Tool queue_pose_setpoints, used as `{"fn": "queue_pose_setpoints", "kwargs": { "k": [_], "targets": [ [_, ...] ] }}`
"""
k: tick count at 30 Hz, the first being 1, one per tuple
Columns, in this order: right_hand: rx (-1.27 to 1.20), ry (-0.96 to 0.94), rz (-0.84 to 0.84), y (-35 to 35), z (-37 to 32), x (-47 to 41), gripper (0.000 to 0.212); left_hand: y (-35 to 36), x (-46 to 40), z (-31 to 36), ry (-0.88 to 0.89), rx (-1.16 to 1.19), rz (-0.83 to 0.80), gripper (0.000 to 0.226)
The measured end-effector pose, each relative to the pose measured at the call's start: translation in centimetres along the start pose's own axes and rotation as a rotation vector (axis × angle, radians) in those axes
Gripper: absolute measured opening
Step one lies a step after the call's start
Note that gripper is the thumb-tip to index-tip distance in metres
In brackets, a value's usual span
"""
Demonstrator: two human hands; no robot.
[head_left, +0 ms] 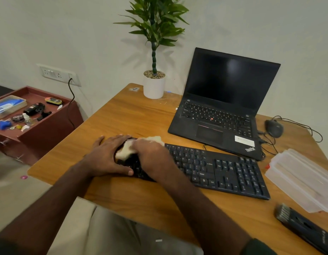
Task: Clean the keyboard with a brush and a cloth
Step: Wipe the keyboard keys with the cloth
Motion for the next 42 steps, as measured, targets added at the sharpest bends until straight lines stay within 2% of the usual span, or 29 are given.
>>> {"fn": "queue_pose_setpoints", "kwargs": {
  "k": [2,10,12,16,20,23,25,28,32,36,38,42],
  "targets": [
    [0.101,-0.040,-0.159,1.6,-0.9,0.2,0.043,0.1,-0.1,-0.2,0.008,0.004,0.001,0.131],
    [0.117,0.125,-0.197,-3.7,5.6,6.9,0.033,0.1,-0.2,-0.4,-0.017,-0.009,-0.019,0.134],
    [0.105,0.203,-0.154,-4.8,8.1,8.7,0.026,0.3,-0.3,-0.5,-0.016,-0.007,-0.018,0.132],
    [0.054,0.241,-0.015,-6.0,9.9,8.4,0.015,0.2,-0.2,-0.4,-0.022,-0.003,-0.016,0.131],
    [-0.033,0.216,0.158,-5.2,7.4,4.8,0.021,0.3,-0.3,-0.3,-0.011,-0.007,-0.019,0.132],
    [-0.066,0.136,0.198,-3.2,3.9,2.9,0.028,0.3,-0.4,-0.6,-0.022,-0.004,-0.012,0.132],
    [-0.011,0.071,0.140,-1.8,1.6,2.2,0.036,0.3,-0.5,-0.5,-0.013,-0.010,-0.002,0.132],
    [0.119,-0.034,-0.046,0.6,-0.1,2.6,0.044,0.2,-0.4,-0.4,0.003,-0.014,0.004,0.133],
    [0.042,0.063,-0.078,-1.4,3.6,5.3,0.043,0.2,-0.4,-0.4,-0.012,-0.006,-0.012,0.131],
    [0.130,0.200,-0.180,-3.9,6.9,8.4,0.036,0.1,-0.2,-0.2,-0.031,-0.005,-0.016,0.131],
    [0.132,0.261,-0.140,-4.9,8.7,9.0,0.032,0.1,-0.2,-0.2,-0.033,-0.006,-0.022,0.132],
    [-0.017,0.335,0.136,-6.7,10.4,7.8,0.021,0.1,-0.2,-0.2,-0.023,-0.011,-0.024,0.132]
  ]
}}
Point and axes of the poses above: each hand's wrist, its own x-axis away from the middle knuckle, its own y-axis out of the palm, z = x × y, the point moved 6 cm from there along -x, towards the middle knuckle, and after that the axes turned 10 degrees about -z, right-handed, at the moved point
